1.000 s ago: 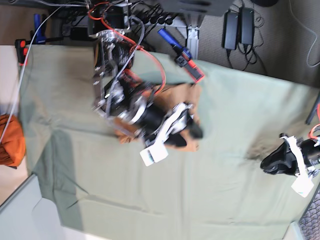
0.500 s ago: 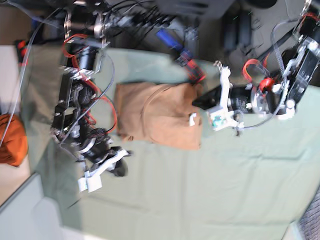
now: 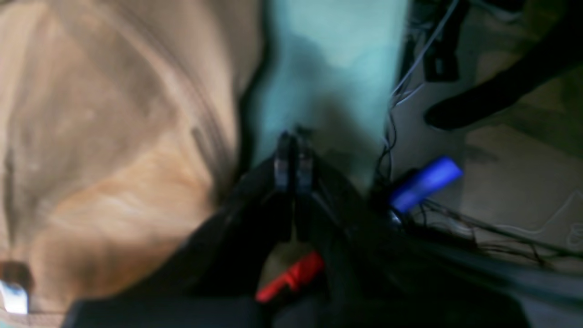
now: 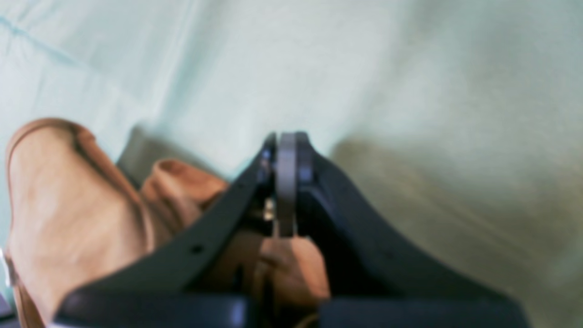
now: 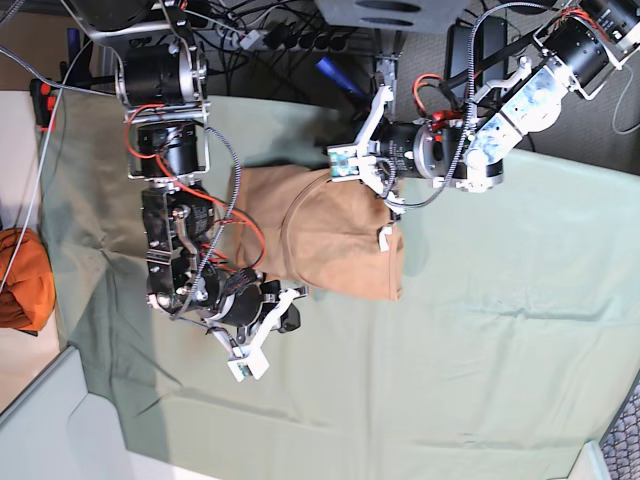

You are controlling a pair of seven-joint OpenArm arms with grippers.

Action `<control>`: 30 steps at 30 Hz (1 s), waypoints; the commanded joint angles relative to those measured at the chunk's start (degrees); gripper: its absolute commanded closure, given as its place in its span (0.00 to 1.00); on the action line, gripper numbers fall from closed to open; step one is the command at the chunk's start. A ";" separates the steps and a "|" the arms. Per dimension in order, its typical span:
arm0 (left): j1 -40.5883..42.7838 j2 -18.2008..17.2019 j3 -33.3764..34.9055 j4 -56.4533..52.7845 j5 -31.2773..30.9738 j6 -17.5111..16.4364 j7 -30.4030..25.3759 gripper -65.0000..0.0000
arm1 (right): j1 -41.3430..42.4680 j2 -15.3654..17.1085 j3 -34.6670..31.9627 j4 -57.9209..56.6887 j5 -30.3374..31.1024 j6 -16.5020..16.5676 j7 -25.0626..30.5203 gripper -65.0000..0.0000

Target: Fold the T-shirt properly

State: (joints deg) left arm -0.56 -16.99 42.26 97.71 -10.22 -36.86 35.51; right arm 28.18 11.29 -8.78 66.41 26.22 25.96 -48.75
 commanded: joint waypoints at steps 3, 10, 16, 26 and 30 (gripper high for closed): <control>-3.50 -0.04 -1.25 -2.62 1.55 2.16 -1.97 1.00 | 1.46 0.48 -0.85 0.87 1.14 6.86 -2.01 1.00; -8.20 -0.02 -5.79 -11.32 1.49 2.19 -4.74 1.00 | 0.90 4.70 -0.85 1.11 5.18 6.86 -4.90 1.00; -12.94 0.00 -6.34 -18.95 1.53 2.19 -7.72 1.00 | -2.03 10.69 -0.83 2.60 14.08 6.88 -9.49 1.00; -20.83 0.07 -6.32 -23.65 1.51 2.40 -8.72 1.00 | -14.43 13.49 -0.83 15.41 20.26 6.86 -11.52 1.00; -22.01 0.20 -6.32 -23.65 1.51 2.93 -8.79 1.00 | -18.58 11.85 -0.68 19.85 20.11 6.86 -11.58 1.00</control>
State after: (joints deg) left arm -20.99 -16.97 36.34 73.25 -8.16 -34.81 27.81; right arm 8.64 22.81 -9.87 85.38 45.36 25.96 -60.77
